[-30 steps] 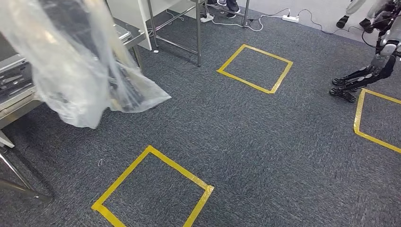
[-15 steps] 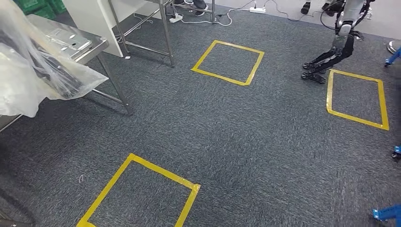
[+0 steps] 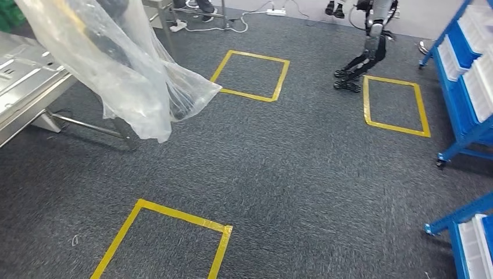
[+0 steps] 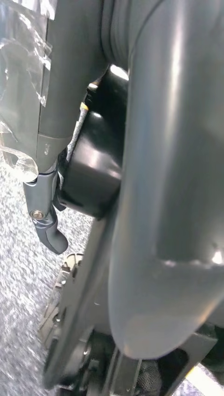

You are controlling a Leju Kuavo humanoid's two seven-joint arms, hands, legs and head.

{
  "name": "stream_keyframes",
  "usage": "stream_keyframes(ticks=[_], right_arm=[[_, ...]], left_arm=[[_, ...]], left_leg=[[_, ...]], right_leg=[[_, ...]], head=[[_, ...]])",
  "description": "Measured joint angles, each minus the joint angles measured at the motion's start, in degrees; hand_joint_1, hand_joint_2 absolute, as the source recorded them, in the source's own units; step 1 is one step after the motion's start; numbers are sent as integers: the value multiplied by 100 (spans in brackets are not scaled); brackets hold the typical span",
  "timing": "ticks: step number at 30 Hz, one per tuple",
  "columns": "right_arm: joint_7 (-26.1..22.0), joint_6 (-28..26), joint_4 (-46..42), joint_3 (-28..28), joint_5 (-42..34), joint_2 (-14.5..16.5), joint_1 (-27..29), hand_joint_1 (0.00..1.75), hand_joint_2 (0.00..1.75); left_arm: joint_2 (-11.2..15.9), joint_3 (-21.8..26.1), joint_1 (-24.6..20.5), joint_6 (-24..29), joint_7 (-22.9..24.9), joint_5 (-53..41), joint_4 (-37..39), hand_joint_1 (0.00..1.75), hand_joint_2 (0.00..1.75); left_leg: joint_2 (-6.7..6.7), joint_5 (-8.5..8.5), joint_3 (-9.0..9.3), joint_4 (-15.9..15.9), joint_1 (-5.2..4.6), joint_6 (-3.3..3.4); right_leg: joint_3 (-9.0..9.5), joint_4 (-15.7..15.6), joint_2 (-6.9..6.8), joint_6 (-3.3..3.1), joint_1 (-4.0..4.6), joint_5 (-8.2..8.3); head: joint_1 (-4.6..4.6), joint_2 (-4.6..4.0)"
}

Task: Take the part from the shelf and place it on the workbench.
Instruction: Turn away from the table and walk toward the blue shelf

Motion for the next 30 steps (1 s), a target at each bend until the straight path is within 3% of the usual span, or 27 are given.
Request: stream_keyframes(ticks=[1, 3, 5, 7, 9, 11, 13, 14, 15, 16, 17, 18, 20, 21, 24, 26, 28, 30], right_arm=[[1, -10, 0, 0, -4, -20, -1, 0, 0], [14, -28, 0, 1, -8, -60, -10, 0, 0], [51, -43, 0, 2, -7, -90, -24, 0, 0], [113, -48, 0, 10, -2, -122, -27, 0, 0], [161, -54, 0, 23, 13, -152, -29, 0, 0], [162, -76, -1, 35, 44, -171, -44, 0, 0], [124, -104, -2, 43, 68, -182, -54, 0, 0], [100, -120, -2, 47, 73, -185, -52, 0, 0], [81, -137, -2, 52, 79, -188, -48, 0, 0], [68, -151, -2, 60, 89, -191, -45, 0, 0], [58, -161, -2, 68, 100, -192, -43, 0, 0], [54, -166, -3, 75, 109, -192, -44, 0, 0], [50, -167, -4, 83, 118, -190, -51, 0, 0], [54, -168, -5, 88, 121, -190, -50, 0, 0], [97, -172, -5, 133, 132, -193, -27, 0, 0], [124, -178, -6, 162, 129, -196, -23, 0, 0], [128, -181, -8, 180, 116, -194, -34, 0, 0], [118, -182, -9, 203, 86, -193, -39, 0, 0]], left_arm=[[-12, -8, -4, -4, 8, -1, 1, 0, 0], [-36, -18, -13, -10, 17, 1, 1, 0, 0], [-49, -20, -16, -13, 15, 10, 1, 0, 0], [-60, -22, -22, -11, -2, 54, 1, 0, 0], [-72, -22, -34, -13, -38, 121, 1, 0, 0], [-81, -21, -28, -45, -63, 171, 1, 0, 0], [-84, -20, -5, -98, -66, 204, 2, 0, 0], [-84, -20, -9, -128, -60, 215, 2, 0, 0], [-85, -20, -17, -156, -48, 227, 3, 0, 0], [-85, -20, -27, -176, -37, 235, 3, 0, 0], [-85, -19, -32, -194, -24, 248, 3, 0, 0], [-85, -19, -28, -201, -16, 258, 4, 0, 0], [-84, -17, -25, -201, -16, 290, 6, 0, 0], [-84, -15, -25, -197, -22, 311, 7, 0, 0], [-78, -9, -21, -163, -76, 359, 15, 0, 0], [-78, -4, -32, -120, -127, 363, 20, 0, 0], [-79, 1, -20, -73, -169, 365, 24, 0, 0], [-78, 2, 13, -32, -185, 364, 32, 0, 0]], left_leg=[[63, -6, 5, 4, 1, -9], [172, -32, 22, 18, -18, -46], [261, -53, 31, 34, -51, -93], [360, -68, 34, 42, -57, -135], [221, -190, -11, 178, -25, -195], [-112, -562, -274, 801, 14, -255], [-268, -963, -673, 1690, 28, -282], [-287, -1038, -799, 1965, 30, -283], [-294, -987, -813, 2000, 31, -277], [-306, -843, -726, 1817, 32, -265], [-363, -601, -523, 1386, 36, -245], [-491, -374, -295, 885, 41, -220], [-763, -90, 3, 183, 33, -188], [-835, -65, 24, 89, 26, -179], [-707, -15, -9, 72, 9, -115], [-564, 30, -8, 30, 19, -37], [-398, 50, -21, 12, 3, 10], [-214, 51, -43, 14, -15, 19]], right_leg=[[226, -373, -61, 4, -4, 176], [705, -1231, -319, -17, 17, 451], [887, -1607, -444, -75, 48, 526], [859, -1612, -312, -144, 61, 545], [837, -1624, -189, -207, 48, 571], [817, -1631, -70, -264, 29, 601], [796, -1630, 68, -299, 32, 620], [791, -1629, 146, -305, 33, 628], [792, -1628, 225, -305, 34, 634], [795, -1627, 305, -301, 33, 641], [801, -1627, 392, -292, 31, 649], [801, -1627, 468, -278, 25, 658], [770, -1627, 592, -227, 19, 692], [743, -1627, 635, -196, 14, 712], [679, -1644, 769, -95, -8, 766], [564, -1413, 533, -51, 9, 604], [257, -706, 158, -23, 26, 198], [-55, 45, 42, -2, 17, -115]], head=[[0, 0], [-1, 0], [-7, 0], [-12, 0], [-18, 0], [-32, 0], [-42, 0], [-44, 0], [-46, 0], [-48, 0], [-48, 0], [-49, 0], [-50, 0], [-51, 0], [-51, 0], [-39, 0], [-18, 0], [-9, 0]])
